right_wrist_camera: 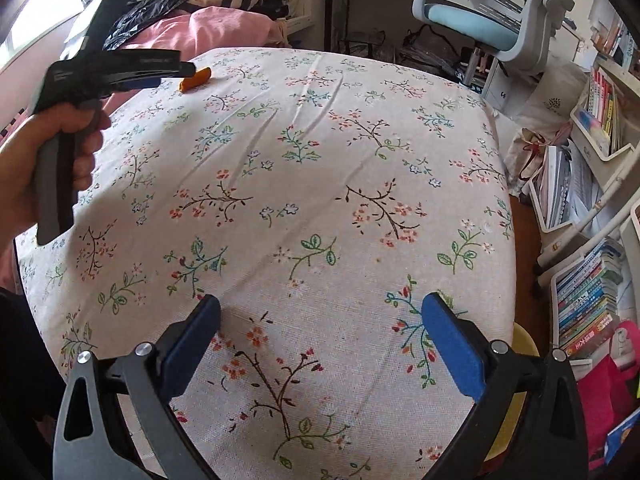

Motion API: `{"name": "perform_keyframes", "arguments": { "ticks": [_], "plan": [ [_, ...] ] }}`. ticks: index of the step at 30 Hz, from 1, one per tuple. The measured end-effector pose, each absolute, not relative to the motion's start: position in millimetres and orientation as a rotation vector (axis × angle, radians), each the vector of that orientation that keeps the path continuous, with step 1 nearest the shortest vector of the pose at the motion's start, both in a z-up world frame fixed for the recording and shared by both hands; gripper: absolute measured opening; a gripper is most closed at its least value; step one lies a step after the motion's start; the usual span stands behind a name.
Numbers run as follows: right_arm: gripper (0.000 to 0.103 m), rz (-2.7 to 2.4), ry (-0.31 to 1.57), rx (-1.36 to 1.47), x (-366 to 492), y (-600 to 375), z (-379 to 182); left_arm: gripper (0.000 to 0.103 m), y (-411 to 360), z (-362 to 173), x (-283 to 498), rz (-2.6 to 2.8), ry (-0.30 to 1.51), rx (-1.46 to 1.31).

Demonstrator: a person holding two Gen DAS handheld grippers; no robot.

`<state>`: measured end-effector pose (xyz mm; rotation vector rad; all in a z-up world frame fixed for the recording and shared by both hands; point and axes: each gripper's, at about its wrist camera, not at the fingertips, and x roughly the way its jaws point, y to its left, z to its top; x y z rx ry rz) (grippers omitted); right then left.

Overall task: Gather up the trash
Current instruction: 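Lower left tool onto small orange peel piece and close on it, then carry peel piece with left tool over yellow bin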

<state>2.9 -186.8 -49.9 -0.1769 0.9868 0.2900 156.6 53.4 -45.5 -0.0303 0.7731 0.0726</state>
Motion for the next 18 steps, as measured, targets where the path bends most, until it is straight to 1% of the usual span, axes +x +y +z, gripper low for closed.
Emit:
{"name": "perform_keyframes", "arguments": {
  "ticks": [4,8,11,12,13,14,15,18],
  "plan": [
    [0.097,0.310,0.985,-0.168,7,-190,-51,0.057,46,-53,185,0.078,0.804,0.082],
    [0.097,0.312,0.990,-0.172,12,-188,-52,0.056,53,-61,204,0.064,0.870,0.047],
    [0.097,0.309,0.992,-0.172,13,-187,-52,0.043,57,-67,211,0.039,0.901,0.016],
    [0.097,0.309,0.993,-0.172,14,-187,-52,0.036,58,-67,212,0.037,0.899,0.013],
    [0.097,0.308,0.992,-0.172,14,-187,-52,0.033,57,-67,211,0.029,0.898,0.013],
    [0.097,0.307,0.991,-0.172,13,-187,-52,0.023,56,-67,211,0.020,0.896,0.016],
    [0.097,0.307,0.991,-0.171,12,-187,-52,0.020,55,-67,210,0.012,0.895,0.017],
    [0.097,0.306,0.990,-0.172,12,-188,-52,0.019,49,-66,205,-0.005,0.893,0.017]
  ]
}}
